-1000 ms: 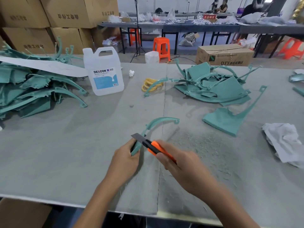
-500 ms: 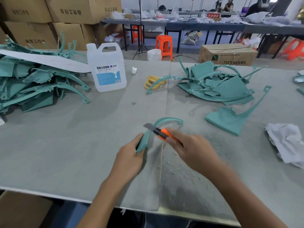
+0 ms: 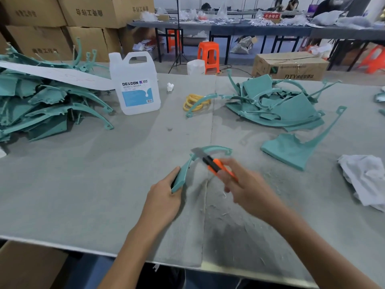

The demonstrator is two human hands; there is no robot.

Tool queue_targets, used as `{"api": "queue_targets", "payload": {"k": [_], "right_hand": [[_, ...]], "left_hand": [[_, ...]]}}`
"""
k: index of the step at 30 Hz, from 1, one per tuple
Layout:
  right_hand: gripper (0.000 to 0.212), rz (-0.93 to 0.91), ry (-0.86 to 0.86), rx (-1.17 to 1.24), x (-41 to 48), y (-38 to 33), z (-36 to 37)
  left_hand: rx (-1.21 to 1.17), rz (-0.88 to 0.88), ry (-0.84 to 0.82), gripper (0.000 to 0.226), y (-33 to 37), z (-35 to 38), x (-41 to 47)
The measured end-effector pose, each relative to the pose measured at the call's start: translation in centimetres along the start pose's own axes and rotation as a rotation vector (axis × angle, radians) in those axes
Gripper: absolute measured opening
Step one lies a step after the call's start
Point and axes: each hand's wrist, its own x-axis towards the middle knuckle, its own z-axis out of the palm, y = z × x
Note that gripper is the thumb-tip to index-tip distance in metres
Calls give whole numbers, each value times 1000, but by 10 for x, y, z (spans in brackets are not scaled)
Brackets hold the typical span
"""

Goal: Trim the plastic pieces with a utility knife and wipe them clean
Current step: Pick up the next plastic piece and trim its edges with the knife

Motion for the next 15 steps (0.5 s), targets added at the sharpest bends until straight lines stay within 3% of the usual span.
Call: {"api": "queue_targets", "payload": {"k": [5,9,15], "right_hand": [[37,-85,-58,103,-33,-28,19],[37,-88,30,11,-17,-23,34],[36,200,176,-214,51,14,28]], "left_hand": [[-1,10,-21,22,-4,-1,4],[-74,22,9,29,-4,-4,7],[-82,30,44,47,0,-12,13]]}}
